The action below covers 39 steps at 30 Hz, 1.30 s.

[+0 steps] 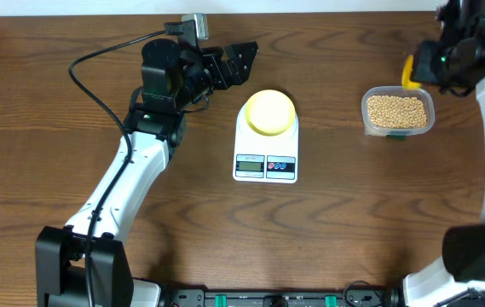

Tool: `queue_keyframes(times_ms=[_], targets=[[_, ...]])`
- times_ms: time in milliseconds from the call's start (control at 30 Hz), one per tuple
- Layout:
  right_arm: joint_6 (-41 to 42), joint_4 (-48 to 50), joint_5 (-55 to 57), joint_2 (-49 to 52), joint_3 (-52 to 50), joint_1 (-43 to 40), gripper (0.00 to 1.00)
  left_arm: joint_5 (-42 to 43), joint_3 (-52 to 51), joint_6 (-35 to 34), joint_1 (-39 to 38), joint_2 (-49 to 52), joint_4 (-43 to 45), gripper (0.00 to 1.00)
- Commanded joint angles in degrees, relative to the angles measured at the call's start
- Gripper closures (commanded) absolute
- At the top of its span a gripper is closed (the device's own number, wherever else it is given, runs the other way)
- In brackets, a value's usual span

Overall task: Scoop item into bowl and weigh 50g on scale
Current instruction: 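Hold the yellow scoop in the bean tub with the right gripper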

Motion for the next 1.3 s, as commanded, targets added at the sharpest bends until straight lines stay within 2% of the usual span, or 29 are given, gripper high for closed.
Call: queue_keyframes(times_ms=[0, 400, 600, 1000, 1033, 1067, 1133, 1200, 1267], targets=[[-2.75, -2.08, 0.09, 4.55, 0.72, -1.09, 0.99, -0.55, 1.38, 1.44, -0.07, -1.05, -0.11, 0.01], [-9.09, -2.51, 0.59, 16.98, 0.72, -1.44, 0.99, -0.55, 1.31, 1.44, -0.07, -1.05, -3.78, 0.01], [-9.07, -2.25, 4.96, 19.45, 0.70, -1.44, 0.99, -0.55, 1.31, 1.44, -0.07, -1.05, -3.76, 0.02], [-7.74, -2.27, 4.72, 20.24, 0.22, -1.29, 0.99, -0.55, 1.31, 1.46, -0.07, -1.05, -4.44, 0.02], [-7.74, -2.29, 4.74, 20.24, 0.22, -1.29, 0.93, -0.55, 1.31, 1.46, -0.07, -1.05, -4.59, 0.01], [-7.76, -2.27, 4.79, 20.24, 0.22, -1.29, 0.83, -0.55, 1.31, 1.44, -0.07, -1.05, -4.70, 0.01], [-7.78, -1.97, 4.87, 20.24, 0.22, -1.29, 0.37, -0.55, 1.31, 1.44, -0.07, -1.05, -5.01, 0.02], [-7.78, -1.29, 4.83, 20.24, 0.22, -1.31, 0.01, -0.55, 1.29, 1.44, -0.07, -1.05, -5.14, 0.02], [-7.78, -0.17, 4.81, 20.24, 0.22, -1.29, 0.01, -0.55, 1.27, 1.44, -0.07, -1.05, -5.53, 0.02]])
